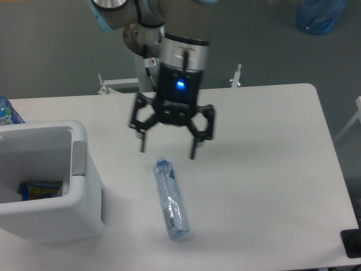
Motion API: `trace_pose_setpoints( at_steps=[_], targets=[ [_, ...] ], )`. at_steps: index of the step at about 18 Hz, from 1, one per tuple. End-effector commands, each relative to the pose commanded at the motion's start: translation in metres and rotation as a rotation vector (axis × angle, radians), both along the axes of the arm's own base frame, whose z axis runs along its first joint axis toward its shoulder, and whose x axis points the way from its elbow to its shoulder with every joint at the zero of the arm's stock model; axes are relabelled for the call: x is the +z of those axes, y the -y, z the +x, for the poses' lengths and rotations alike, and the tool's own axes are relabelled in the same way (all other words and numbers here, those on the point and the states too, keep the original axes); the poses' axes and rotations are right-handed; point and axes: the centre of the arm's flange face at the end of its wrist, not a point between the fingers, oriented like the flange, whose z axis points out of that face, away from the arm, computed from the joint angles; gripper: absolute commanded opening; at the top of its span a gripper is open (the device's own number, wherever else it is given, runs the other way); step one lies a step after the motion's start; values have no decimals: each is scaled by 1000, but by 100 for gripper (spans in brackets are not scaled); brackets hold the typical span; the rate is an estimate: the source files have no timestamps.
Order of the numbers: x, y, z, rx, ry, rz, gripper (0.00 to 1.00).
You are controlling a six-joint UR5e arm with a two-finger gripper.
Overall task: Place the trash in the trash can
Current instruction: 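Move the gripper over the clear plastic bottle and lower it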
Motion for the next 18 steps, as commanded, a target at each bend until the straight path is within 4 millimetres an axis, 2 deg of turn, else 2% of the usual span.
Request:
trace_pose_setpoints(
  at_steps=[5,8,11,12,14,16,18],
  targets=[
    [-58,-24,-49,42,-13,-131,100],
    [-88,-45,-61,118,58,-131,100],
    [-117,-57,-60,131,105,-150,100],
    [-132,-67,-53,113,120,-166,100],
    [-161,-79,-54,101,147,-192,100],
    [-187,-95,-42,75,171,-218,100],
    [-194,-98,-40,73,178,-224,100]
  ],
)
